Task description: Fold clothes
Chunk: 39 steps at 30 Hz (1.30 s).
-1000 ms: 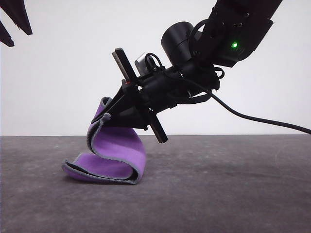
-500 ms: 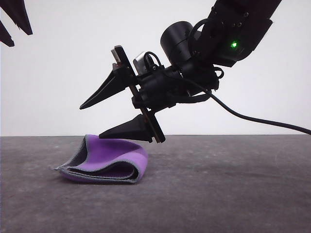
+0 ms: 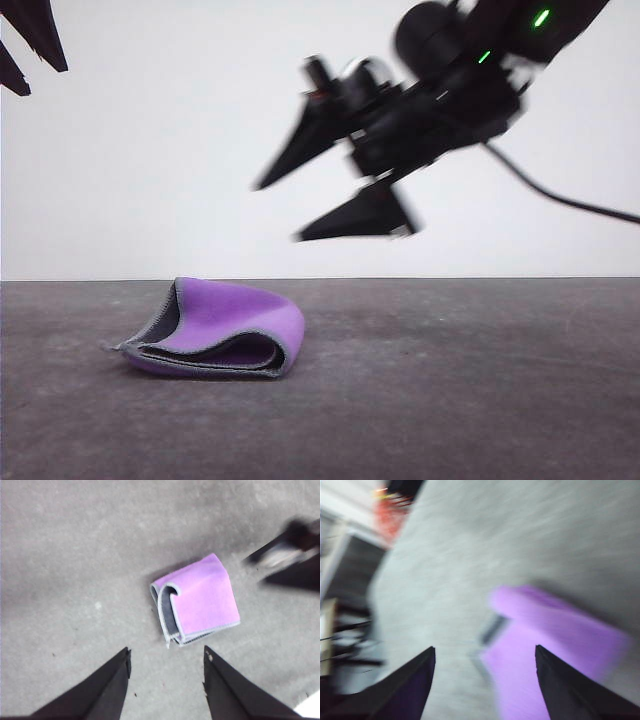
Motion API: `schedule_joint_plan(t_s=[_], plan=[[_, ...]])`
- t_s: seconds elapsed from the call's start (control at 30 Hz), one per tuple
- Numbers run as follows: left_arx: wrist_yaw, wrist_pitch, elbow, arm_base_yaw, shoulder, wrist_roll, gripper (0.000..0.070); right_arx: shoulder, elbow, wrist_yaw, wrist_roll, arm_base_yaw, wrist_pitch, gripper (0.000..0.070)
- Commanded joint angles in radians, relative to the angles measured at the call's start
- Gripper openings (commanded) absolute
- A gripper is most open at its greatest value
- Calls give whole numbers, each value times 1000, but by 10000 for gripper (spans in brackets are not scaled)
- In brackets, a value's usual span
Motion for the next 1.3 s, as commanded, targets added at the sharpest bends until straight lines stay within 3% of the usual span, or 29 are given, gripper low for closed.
schedule_joint_plan(t_s=[0.0, 0.13, 0.23, 0.5, 0.73, 0.93, 1.2, 1.23, 1.27], plan=[[-3, 14, 16, 9, 5, 0, 283, -55, 19, 85, -195, -24, -120, 400], [-3, 23, 16, 26, 5, 0, 283, -218, 19, 256, -353, -111, -334, 400], [-3, 23, 16, 40, 5, 0, 283, -337, 10, 341, -417, -188, -421, 400], [-3, 68, -65, 63, 5, -18, 282, -584, -28, 370, -526, -424, -588, 400], [-3, 92, -211, 63, 5, -37, 282, -721, -145, 378, -528, -522, -619, 400], [-3, 163, -297, 63, 5, -77, 283, -766, -253, 399, -504, -526, -606, 400], [-3, 182, -306, 62, 5, -86, 272, -765, -280, 399, -475, -526, -590, 391], [-3, 181, -306, 62, 5, -86, 233, -765, -280, 399, -473, -526, -590, 300], [-3, 181, -306, 62, 5, -84, 148, -765, -280, 399, -473, -526, -590, 172]])
